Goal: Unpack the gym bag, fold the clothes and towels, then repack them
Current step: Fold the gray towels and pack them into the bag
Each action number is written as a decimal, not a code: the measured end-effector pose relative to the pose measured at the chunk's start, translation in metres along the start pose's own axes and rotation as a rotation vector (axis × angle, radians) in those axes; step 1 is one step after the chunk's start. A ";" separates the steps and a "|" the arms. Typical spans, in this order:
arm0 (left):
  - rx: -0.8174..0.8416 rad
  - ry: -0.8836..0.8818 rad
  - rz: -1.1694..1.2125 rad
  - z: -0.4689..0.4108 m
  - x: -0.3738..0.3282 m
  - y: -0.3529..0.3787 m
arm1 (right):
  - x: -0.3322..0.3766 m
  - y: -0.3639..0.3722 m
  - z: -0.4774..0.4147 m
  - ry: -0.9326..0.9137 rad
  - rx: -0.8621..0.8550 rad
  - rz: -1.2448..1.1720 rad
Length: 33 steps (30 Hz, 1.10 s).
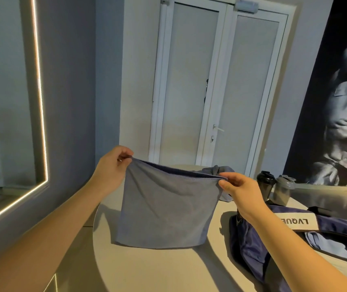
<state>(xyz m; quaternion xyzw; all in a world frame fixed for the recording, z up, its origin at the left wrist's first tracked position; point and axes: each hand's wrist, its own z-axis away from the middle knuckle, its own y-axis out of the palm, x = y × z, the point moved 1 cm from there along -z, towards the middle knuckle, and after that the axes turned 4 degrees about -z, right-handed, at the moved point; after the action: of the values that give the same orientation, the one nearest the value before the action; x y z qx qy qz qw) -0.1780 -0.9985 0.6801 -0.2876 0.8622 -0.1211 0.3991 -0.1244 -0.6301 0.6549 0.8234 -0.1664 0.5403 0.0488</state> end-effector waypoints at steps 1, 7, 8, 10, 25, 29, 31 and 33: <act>0.032 0.005 -0.005 0.000 0.000 -0.003 | -0.001 0.000 -0.002 0.016 -0.036 -0.002; 0.238 0.086 -0.172 0.002 0.000 -0.012 | 0.002 -0.001 -0.005 0.051 -0.163 0.005; 0.252 0.113 -0.230 0.002 0.000 -0.013 | 0.003 0.000 -0.005 0.035 -0.167 0.034; 0.263 0.172 -0.346 0.001 0.000 -0.012 | 0.004 0.002 -0.004 -0.024 -0.176 0.120; -0.297 0.053 0.099 -0.016 -0.082 -0.032 | 0.090 0.009 0.010 -0.408 -0.297 0.082; -0.351 0.137 0.072 -0.022 -0.084 -0.035 | 0.101 0.007 0.001 -0.400 -0.291 0.041; -0.336 0.139 0.059 -0.027 -0.073 -0.030 | 0.093 0.007 -0.008 -0.360 -0.272 0.076; -0.284 0.106 0.038 -0.030 -0.052 -0.017 | 0.073 0.010 -0.019 -0.288 -0.230 0.128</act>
<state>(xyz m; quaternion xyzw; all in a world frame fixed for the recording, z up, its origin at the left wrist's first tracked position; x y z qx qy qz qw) -0.1672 -0.9818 0.7398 -0.3181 0.8958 -0.0055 0.3105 -0.1178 -0.6505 0.7279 0.8689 -0.2845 0.3964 0.0836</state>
